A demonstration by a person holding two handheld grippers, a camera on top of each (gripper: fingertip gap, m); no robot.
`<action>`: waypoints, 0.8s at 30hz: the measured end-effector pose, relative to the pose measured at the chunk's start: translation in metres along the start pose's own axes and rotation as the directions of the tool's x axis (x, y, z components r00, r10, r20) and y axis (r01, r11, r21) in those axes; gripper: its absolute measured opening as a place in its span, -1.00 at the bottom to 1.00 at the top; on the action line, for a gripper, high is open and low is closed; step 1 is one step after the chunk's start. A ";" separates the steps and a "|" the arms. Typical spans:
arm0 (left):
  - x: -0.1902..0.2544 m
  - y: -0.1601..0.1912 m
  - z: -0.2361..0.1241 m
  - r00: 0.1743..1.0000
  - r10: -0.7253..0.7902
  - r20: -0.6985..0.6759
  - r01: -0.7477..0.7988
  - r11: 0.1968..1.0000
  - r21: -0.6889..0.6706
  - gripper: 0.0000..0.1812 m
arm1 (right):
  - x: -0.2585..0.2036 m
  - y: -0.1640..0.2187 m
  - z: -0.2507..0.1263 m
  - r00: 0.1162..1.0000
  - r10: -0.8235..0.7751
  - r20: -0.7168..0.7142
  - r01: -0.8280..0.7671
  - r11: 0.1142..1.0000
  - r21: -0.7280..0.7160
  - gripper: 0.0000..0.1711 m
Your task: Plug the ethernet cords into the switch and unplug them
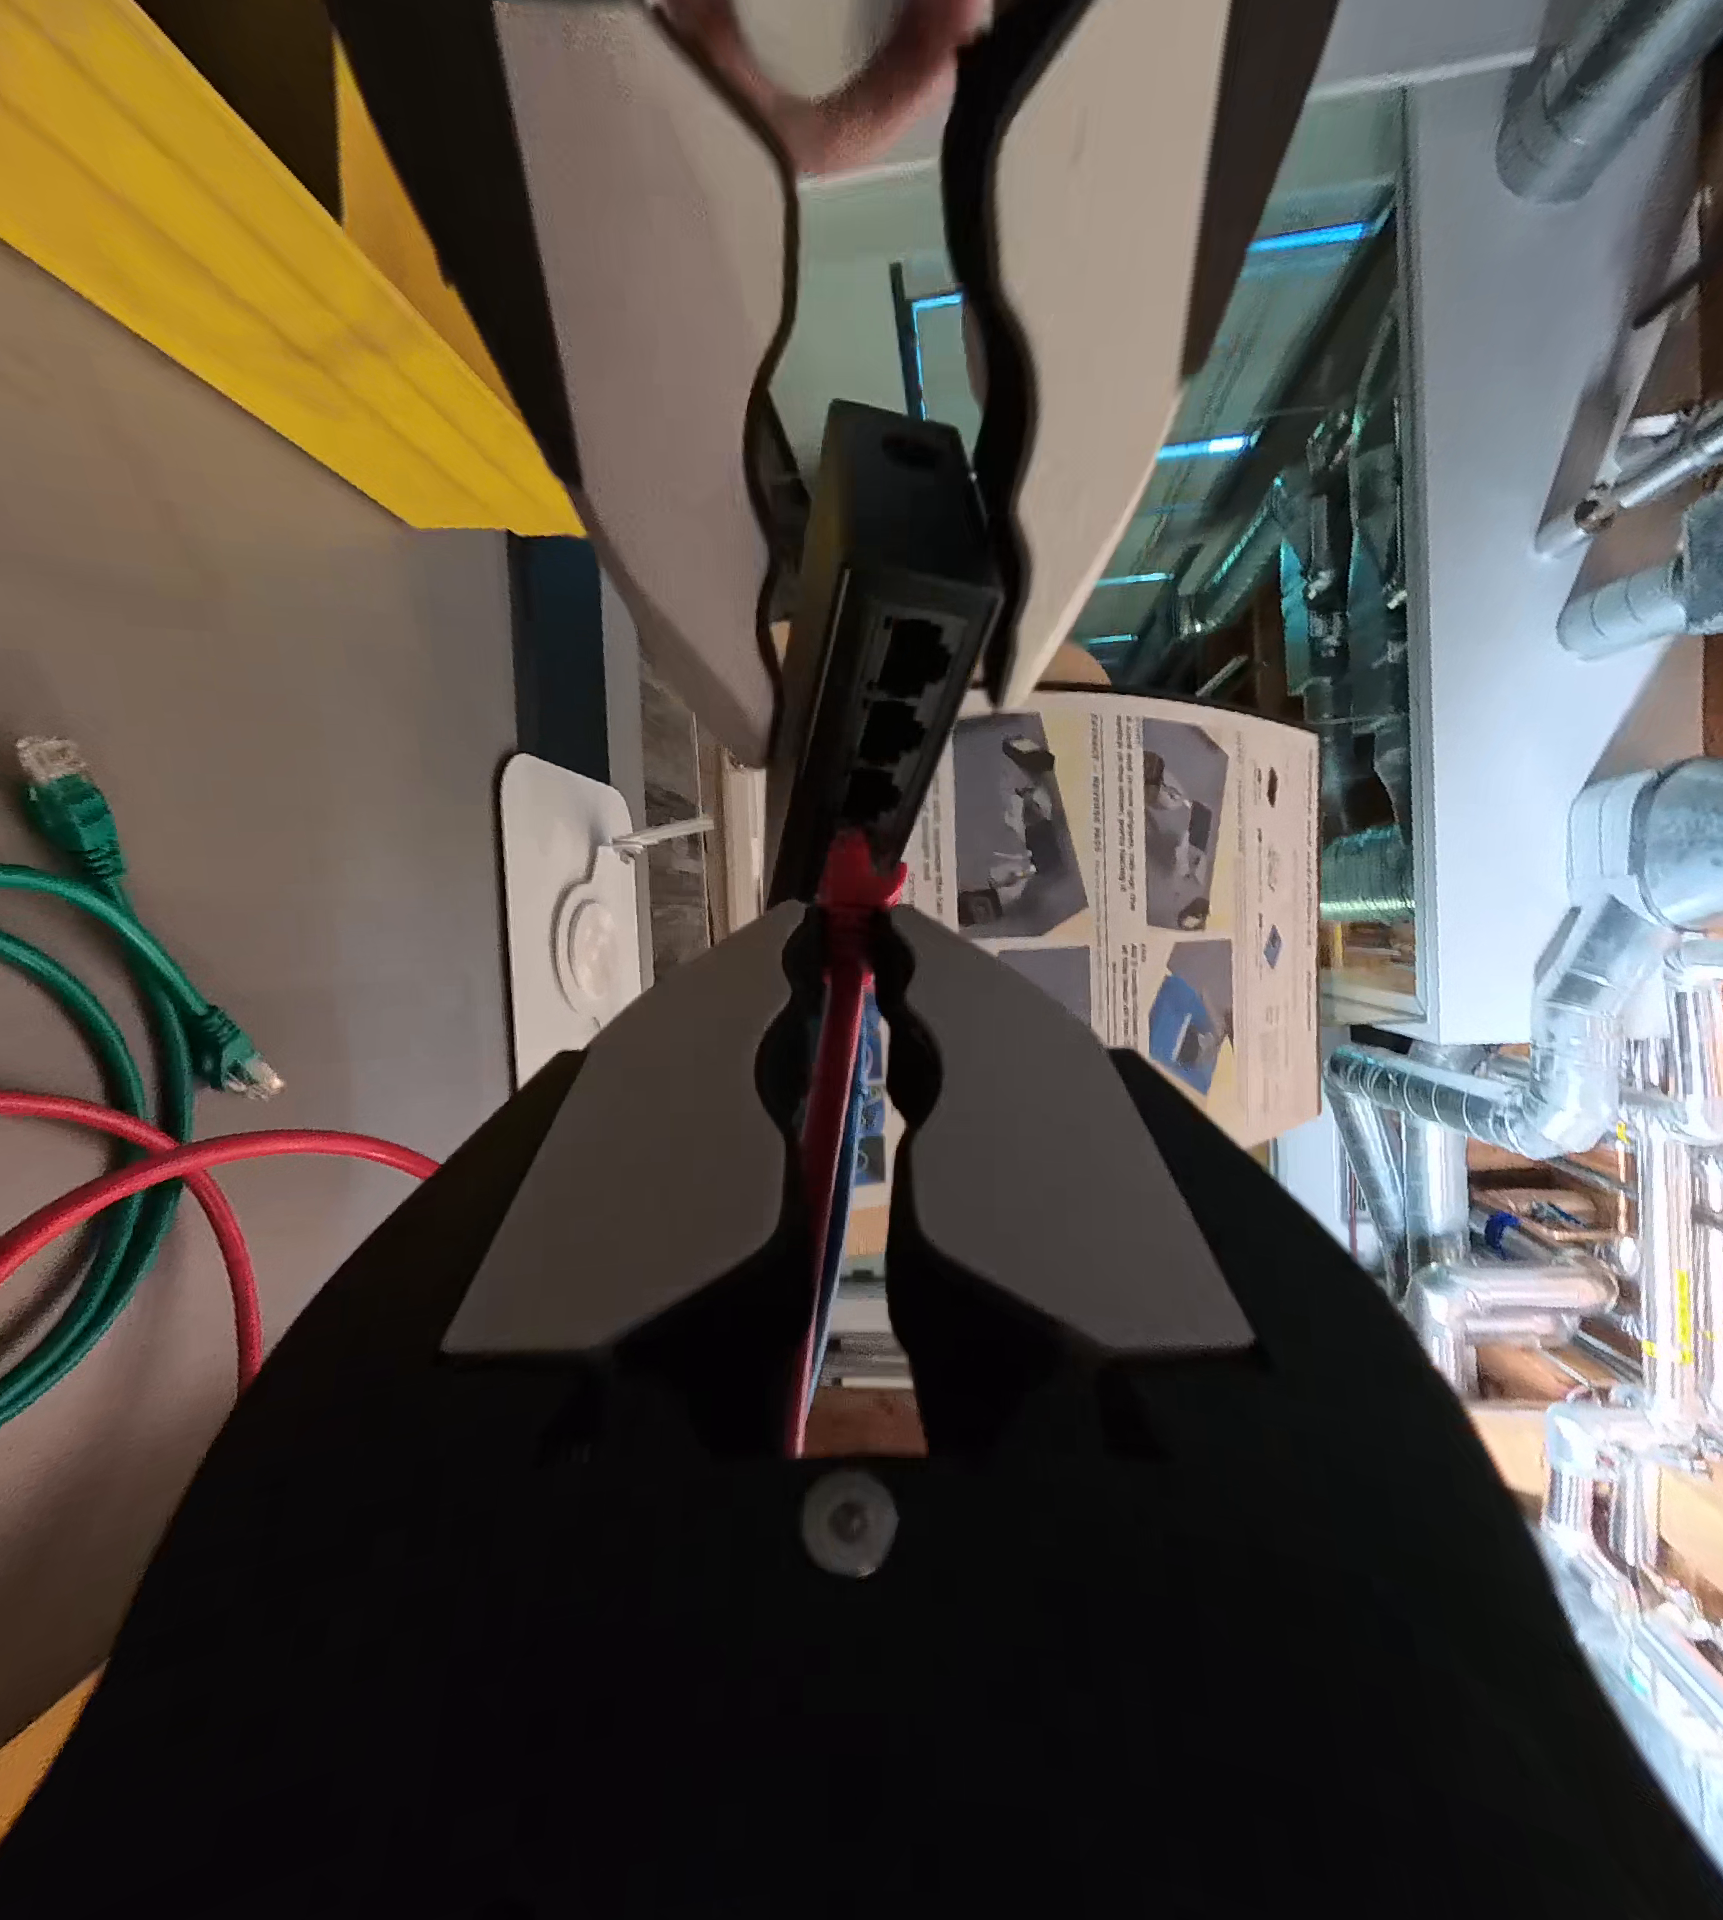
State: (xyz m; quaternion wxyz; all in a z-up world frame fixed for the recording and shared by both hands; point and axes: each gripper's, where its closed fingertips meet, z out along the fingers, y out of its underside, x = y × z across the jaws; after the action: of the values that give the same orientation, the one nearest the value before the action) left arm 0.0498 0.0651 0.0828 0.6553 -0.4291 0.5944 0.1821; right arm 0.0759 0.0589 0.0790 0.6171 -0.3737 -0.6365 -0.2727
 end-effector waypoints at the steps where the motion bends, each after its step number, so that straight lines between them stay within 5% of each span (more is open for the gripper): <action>1: 0.003 0.002 0.002 1.000 0.022 -0.005 -0.022 1.000 0.000 -0.54 | -0.003 -0.001 0.000 1.000 -0.011 0.014 0.011 1.000 0.002 -0.88; 9: 0.021 0.010 0.012 0.992 0.085 -0.093 -0.092 0.993 -0.073 -0.68 | -0.012 0.010 0.009 0.999 -0.026 0.028 0.026 1.000 0.004 -0.88; 17: -0.025 0.058 0.000 0.997 0.011 0.072 0.009 0.963 -0.269 -0.67 | 0.033 -0.003 -0.015 0.978 0.074 -0.193 -0.052 0.992 0.119 -0.86; 21: -0.059 0.084 -0.019 0.975 -0.038 0.219 0.107 0.943 -0.315 -0.68 | 0.029 -0.015 -0.023 0.960 0.281 0.002 -0.275 0.939 0.207 -0.89; 24: -0.078 0.092 -0.034 0.952 -0.066 0.298 0.158 0.942 -0.297 -0.68 | 0.008 -0.009 -0.013 0.875 0.437 0.209 -0.469 0.873 0.137 -0.91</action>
State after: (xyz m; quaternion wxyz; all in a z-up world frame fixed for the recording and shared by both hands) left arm -0.0580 0.1117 0.1269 0.6654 -0.5317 0.4314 0.2972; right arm 0.0764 0.0449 0.0887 0.6385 -0.4765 -0.6037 -0.0273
